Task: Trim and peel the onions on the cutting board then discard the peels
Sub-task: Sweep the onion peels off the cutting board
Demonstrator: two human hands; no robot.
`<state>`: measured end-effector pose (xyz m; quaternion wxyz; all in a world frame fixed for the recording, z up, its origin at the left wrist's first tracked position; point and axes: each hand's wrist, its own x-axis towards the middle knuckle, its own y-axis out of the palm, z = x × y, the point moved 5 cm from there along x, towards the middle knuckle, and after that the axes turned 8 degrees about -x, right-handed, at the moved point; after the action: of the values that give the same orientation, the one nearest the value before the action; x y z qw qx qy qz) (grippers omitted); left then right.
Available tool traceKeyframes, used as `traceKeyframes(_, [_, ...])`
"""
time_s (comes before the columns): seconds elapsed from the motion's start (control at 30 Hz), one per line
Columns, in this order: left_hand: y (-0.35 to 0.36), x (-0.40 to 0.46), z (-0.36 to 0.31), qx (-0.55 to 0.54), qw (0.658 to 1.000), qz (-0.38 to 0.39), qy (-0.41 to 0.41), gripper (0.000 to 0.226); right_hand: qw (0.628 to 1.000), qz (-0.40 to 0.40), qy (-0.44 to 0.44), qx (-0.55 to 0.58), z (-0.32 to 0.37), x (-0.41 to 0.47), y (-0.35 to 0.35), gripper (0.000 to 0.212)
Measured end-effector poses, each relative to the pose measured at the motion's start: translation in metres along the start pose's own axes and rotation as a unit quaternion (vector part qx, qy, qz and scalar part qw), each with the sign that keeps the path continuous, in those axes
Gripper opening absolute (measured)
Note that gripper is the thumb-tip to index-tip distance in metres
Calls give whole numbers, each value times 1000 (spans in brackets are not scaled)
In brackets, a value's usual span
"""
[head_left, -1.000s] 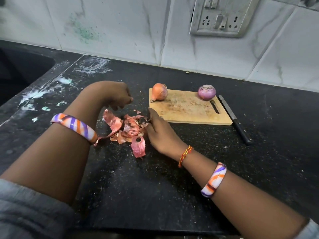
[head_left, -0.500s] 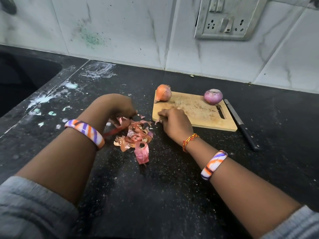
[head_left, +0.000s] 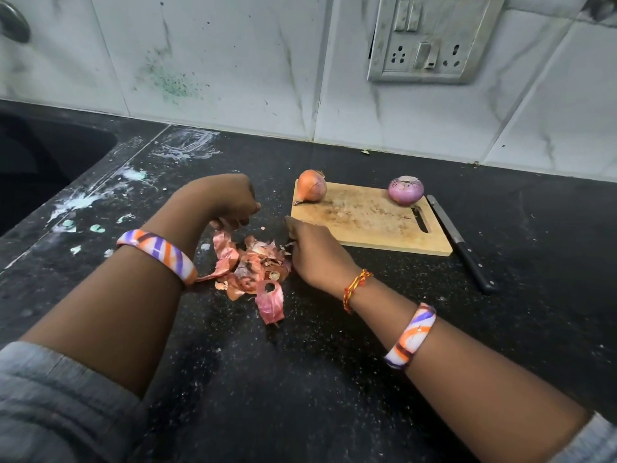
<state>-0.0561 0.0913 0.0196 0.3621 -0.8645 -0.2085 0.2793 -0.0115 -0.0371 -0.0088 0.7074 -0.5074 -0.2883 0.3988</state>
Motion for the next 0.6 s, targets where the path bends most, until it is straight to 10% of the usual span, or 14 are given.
traceKeyframes(0.4, [13, 6, -58, 35, 970, -67, 231, 32, 996, 25, -27, 86, -17, -20, 3, 52])
traceKeyframes(0.6, [20, 38, -76, 50, 964, -109, 236, 76, 981, -151, 72, 95, -68, -8, -36, 37])
